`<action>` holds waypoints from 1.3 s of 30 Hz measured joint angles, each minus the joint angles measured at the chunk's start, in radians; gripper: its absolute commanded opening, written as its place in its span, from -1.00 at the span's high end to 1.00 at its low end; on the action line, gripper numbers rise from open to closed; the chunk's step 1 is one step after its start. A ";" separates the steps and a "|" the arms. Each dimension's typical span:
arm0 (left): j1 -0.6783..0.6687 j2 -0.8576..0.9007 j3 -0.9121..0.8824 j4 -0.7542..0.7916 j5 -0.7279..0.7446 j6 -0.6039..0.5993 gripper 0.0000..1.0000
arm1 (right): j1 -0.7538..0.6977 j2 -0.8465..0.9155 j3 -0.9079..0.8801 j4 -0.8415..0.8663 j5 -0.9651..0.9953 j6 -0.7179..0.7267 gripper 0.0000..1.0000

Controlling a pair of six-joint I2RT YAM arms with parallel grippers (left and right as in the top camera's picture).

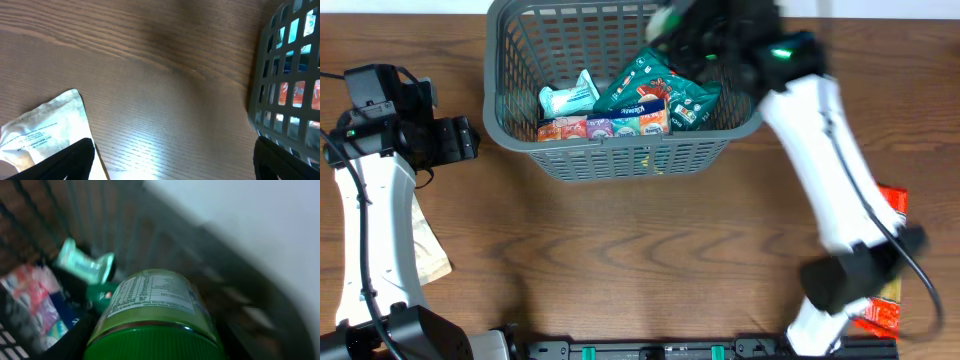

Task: Pack container
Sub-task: 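Carry the jar into the basket with the right gripper, then release the jar in the basket and withdraw the right gripper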

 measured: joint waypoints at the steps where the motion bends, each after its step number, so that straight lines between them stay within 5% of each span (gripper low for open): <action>1: 0.000 0.000 0.000 -0.001 0.000 0.000 -0.73 | 0.010 0.042 0.000 0.009 -0.005 -0.005 0.98; 8: 0.000 0.000 0.000 -0.003 0.000 0.000 -0.73 | 0.064 0.211 -0.005 0.058 -0.014 -0.009 0.95; 9: 0.000 0.000 0.000 -0.003 0.000 0.000 -0.73 | 0.069 0.220 -0.006 0.061 -0.015 -0.006 0.69; 11: 0.000 0.000 0.000 -0.003 0.000 0.000 -0.73 | 0.074 0.225 -0.005 0.063 -0.018 0.002 -0.21; 12: 0.000 0.000 0.000 -0.003 0.000 0.000 -0.73 | 0.075 0.225 -0.005 0.063 -0.020 0.010 -0.98; 20: 0.000 0.000 0.000 -0.004 0.000 0.000 -0.73 | 0.073 0.196 -0.004 -0.046 -0.027 0.035 -0.99; 27: 0.000 0.000 0.000 -0.002 0.000 0.000 -0.73 | -0.018 -0.012 0.036 -0.193 -0.007 0.142 -0.99; 39: 0.000 0.000 0.000 0.004 0.000 0.000 -0.73 | -0.575 -0.261 0.198 -0.710 0.091 0.560 -0.99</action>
